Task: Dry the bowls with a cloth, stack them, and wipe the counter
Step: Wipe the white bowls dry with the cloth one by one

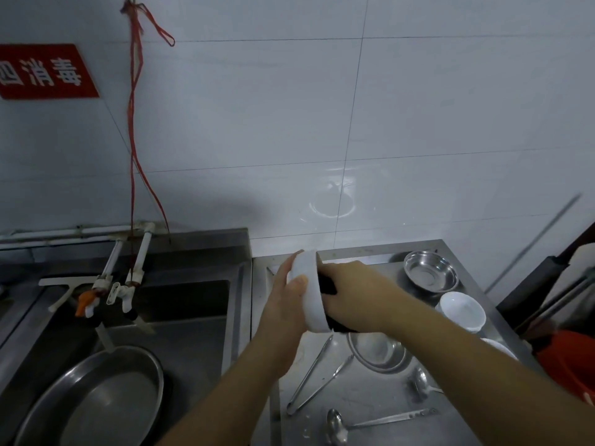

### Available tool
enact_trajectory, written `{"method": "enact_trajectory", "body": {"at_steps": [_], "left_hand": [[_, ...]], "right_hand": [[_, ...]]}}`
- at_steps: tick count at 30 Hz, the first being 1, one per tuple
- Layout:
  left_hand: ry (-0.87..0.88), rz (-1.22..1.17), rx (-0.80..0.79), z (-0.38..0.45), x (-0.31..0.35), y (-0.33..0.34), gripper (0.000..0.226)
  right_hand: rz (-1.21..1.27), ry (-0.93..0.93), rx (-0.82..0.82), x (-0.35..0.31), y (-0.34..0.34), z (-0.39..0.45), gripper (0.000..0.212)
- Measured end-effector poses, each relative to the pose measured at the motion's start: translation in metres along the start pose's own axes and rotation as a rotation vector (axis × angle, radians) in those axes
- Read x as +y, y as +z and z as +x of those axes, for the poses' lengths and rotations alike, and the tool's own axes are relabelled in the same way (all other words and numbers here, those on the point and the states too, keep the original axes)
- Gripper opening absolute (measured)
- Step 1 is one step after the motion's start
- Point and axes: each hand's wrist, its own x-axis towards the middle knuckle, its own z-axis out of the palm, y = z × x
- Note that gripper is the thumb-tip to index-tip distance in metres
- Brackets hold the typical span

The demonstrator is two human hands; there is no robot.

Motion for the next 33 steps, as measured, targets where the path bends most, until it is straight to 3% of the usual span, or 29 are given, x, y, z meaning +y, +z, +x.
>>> {"method": "enact_trajectory", "body": {"at_steps": [3, 5, 9, 11, 14, 16, 19, 22, 25, 27, 29, 33], "left_hand": [[0.041, 0.050, -0.070, 0.000, 0.000, -0.001, 0.081], [0.057, 0.037, -0.111, -0.004, -0.001, -0.003, 0.076], [0.129, 0.030, -0.194, -0.014, -0.005, 0.002, 0.079], [0.138, 0.073, -0.170, -0.017, -0.006, 0.003, 0.070], [0.245, 0.221, -0.199, -0.023, -0.004, 0.000, 0.063], [0.302, 0.426, -0.201, -0.024, 0.002, -0.002, 0.069], [0.346, 0.710, -0.219, -0.018, 0.009, -0.010, 0.081], [0.360, 0.797, -0.279, -0.013, 0.013, -0.015, 0.093], [0.226, 0.601, -0.175, -0.012, 0.014, -0.012, 0.087], [-0.049, 0.245, 0.003, -0.014, 0.009, -0.013, 0.065], [-0.309, -0.026, 0.005, -0.017, 0.002, -0.016, 0.055], [-0.372, -0.343, -0.039, -0.024, -0.002, -0.016, 0.049]], "right_hand": [[0.650, 0.244, -0.210, 0.003, -0.011, -0.006, 0.038], [1.079, 0.373, -0.236, 0.006, -0.010, -0.015, 0.046], [1.538, 0.481, -0.178, 0.003, 0.002, -0.028, 0.025], [1.525, 0.468, -0.001, 0.001, 0.013, -0.025, 0.023], [1.079, 0.363, 0.244, -0.007, 0.021, -0.026, 0.023], [1.210, 0.315, 0.194, -0.001, 0.018, -0.029, 0.031], [1.476, 0.298, -0.067, 0.006, 0.009, -0.035, 0.057], [1.514, 0.296, -0.063, 0.006, 0.013, -0.036, 0.065], [1.636, 0.322, -0.017, 0.004, 0.020, -0.037, 0.066], [1.709, 0.356, 0.037, 0.007, 0.026, -0.036, 0.073], [1.745, 0.368, 0.069, 0.014, 0.030, -0.034, 0.075], [1.713, 0.337, 0.071, 0.021, 0.034, -0.032, 0.078]]}}
